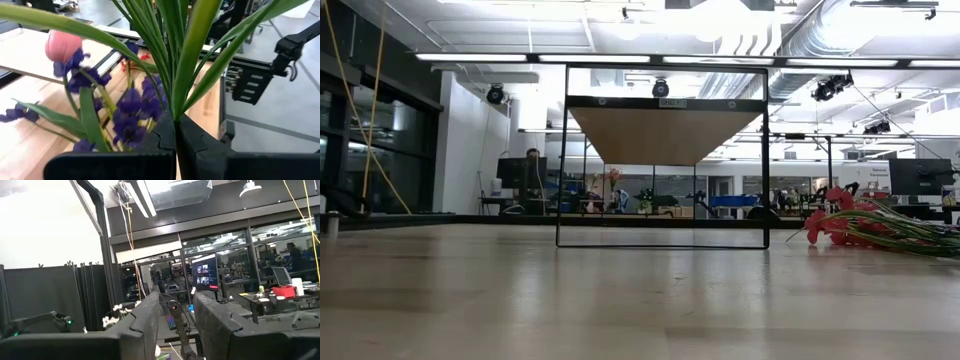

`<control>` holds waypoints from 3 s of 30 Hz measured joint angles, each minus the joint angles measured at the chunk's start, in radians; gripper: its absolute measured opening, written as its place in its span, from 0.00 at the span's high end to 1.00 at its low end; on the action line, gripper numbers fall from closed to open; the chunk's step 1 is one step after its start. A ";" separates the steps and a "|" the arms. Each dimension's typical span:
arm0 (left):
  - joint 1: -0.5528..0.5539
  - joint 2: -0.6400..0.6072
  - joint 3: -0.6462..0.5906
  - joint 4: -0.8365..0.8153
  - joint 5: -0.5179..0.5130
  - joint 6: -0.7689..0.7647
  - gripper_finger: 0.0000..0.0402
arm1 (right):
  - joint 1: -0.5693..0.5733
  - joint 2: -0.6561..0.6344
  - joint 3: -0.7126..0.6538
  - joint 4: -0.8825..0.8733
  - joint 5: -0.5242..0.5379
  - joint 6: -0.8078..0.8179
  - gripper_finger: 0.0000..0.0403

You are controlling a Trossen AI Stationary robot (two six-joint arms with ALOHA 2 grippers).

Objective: Pick and place flowers into a vace then onto a shelf
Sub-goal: Put the white flowers into the red vase, then put the red flowers into the blue vase

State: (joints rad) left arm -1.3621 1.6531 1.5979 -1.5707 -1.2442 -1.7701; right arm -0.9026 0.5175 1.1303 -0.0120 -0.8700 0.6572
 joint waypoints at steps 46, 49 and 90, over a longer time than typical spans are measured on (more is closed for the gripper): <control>0.000 0.004 -0.401 0.179 0.034 -0.259 0.93 | 0.000 0.000 0.000 -0.009 -0.002 -0.002 0.72; 0.000 0.004 -0.423 0.221 0.039 -0.259 0.93 | 0.000 0.000 0.000 -0.009 -0.001 -0.002 0.72; -0.001 0.003 -0.399 0.408 0.353 -0.277 0.67 | 0.000 0.000 0.000 -0.018 -0.002 -0.002 0.72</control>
State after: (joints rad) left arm -1.3632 1.6566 1.1985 -1.1625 -0.8915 -2.0466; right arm -0.9028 0.5175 1.1304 -0.0299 -0.8718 0.6548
